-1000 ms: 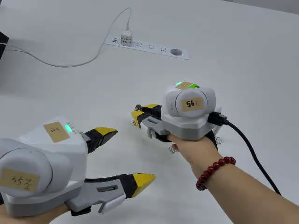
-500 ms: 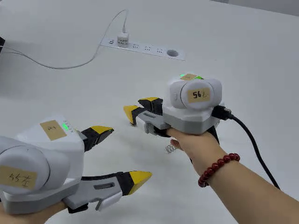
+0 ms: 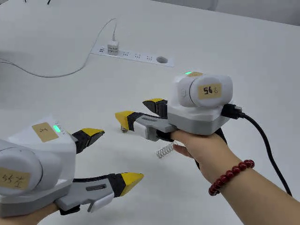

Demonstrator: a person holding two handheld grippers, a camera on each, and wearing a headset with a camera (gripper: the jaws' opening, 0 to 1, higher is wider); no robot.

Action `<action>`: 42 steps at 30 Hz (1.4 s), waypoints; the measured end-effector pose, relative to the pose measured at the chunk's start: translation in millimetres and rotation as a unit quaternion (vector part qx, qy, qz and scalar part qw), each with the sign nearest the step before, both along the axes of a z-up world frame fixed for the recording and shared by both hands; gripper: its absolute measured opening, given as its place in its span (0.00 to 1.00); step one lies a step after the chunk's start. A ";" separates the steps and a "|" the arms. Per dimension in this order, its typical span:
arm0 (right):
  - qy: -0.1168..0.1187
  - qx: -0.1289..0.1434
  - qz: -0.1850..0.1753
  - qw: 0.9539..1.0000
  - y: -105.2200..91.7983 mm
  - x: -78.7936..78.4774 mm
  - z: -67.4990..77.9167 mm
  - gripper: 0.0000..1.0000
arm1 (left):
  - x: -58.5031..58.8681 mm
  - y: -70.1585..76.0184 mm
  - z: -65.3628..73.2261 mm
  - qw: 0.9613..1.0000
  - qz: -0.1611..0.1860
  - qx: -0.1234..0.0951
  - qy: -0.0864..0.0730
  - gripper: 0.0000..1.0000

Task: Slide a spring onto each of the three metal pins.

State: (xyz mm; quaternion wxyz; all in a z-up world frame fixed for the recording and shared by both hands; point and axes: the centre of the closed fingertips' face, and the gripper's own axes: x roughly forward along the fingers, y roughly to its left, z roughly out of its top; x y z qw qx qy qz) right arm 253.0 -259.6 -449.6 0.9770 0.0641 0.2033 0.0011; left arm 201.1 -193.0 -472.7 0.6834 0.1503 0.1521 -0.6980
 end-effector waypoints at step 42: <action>-0.024 0.029 -0.066 0.997 -44.2 -109.9 10.7 0.59 | -14.7 -46.1 -15.7 0.997 -0.053 0.021 -0.047 0.61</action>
